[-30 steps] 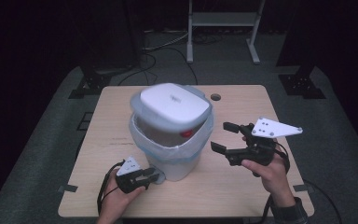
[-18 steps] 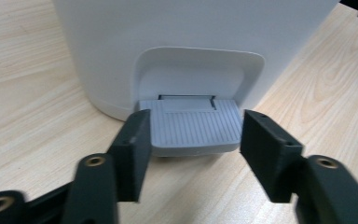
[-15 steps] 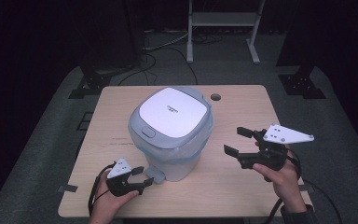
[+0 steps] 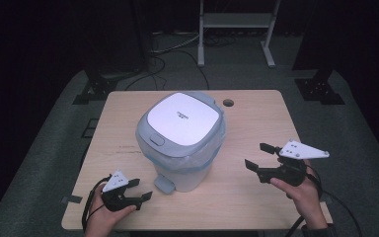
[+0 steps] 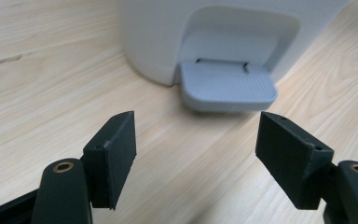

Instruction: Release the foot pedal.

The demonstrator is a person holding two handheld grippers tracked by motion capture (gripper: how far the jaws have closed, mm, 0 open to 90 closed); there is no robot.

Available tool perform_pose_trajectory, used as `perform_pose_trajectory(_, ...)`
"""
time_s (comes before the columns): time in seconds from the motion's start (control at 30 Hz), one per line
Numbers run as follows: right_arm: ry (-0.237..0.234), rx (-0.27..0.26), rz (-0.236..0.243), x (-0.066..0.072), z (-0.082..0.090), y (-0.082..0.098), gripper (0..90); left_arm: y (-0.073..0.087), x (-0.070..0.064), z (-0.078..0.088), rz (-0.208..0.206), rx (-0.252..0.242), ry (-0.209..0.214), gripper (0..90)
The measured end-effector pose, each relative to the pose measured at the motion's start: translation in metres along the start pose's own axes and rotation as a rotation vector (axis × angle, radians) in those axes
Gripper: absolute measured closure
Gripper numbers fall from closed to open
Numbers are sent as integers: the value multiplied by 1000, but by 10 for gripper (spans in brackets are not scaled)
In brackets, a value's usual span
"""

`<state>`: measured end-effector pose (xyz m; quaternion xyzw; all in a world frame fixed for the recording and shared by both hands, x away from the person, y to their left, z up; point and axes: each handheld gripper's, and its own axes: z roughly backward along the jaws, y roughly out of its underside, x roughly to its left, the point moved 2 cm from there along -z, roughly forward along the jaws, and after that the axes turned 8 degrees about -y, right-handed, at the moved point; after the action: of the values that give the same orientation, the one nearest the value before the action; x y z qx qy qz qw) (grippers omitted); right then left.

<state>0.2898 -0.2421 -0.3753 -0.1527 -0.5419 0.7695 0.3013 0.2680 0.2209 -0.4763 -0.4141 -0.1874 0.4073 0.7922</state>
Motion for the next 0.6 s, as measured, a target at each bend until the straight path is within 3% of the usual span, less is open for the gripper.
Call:
perform_pose_trajectory(0.43, 63, 129, -78, -17, -8, 66, 209, 17, 20, 4, 9, 53, -66, 256)
perform_pose_trajectory(0.6, 88, 182, -84, -22, -11, 82, 209, 21, 24, 1, -13, 75, -83, 241)
